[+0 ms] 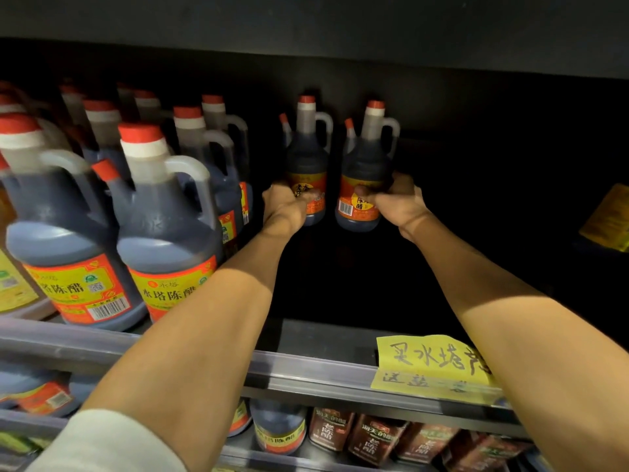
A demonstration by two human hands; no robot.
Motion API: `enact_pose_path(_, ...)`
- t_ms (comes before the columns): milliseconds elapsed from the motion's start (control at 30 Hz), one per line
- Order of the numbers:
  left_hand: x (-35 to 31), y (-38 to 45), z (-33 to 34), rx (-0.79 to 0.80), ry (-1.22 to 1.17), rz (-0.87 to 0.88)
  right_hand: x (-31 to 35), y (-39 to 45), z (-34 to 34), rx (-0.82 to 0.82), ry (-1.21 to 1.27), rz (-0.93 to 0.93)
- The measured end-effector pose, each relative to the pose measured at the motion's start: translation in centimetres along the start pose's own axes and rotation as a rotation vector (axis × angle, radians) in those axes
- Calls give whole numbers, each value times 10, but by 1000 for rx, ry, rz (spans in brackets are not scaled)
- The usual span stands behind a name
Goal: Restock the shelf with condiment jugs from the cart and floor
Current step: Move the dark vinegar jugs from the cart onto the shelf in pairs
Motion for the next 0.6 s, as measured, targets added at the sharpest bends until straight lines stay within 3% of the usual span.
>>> enact_pose_path(600,2,-1,-3,54,96,-8,3,-6,4,51,54,32)
Point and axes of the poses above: each hand's wrist, its own y-axis towards the middle knuckle, its own z-axis out of the palm, x = y × z, the point moved 5 cm from there along y, towards the middle knuckle, and after that the axes turned 5 degrees about -z, right-handed, at the moved point
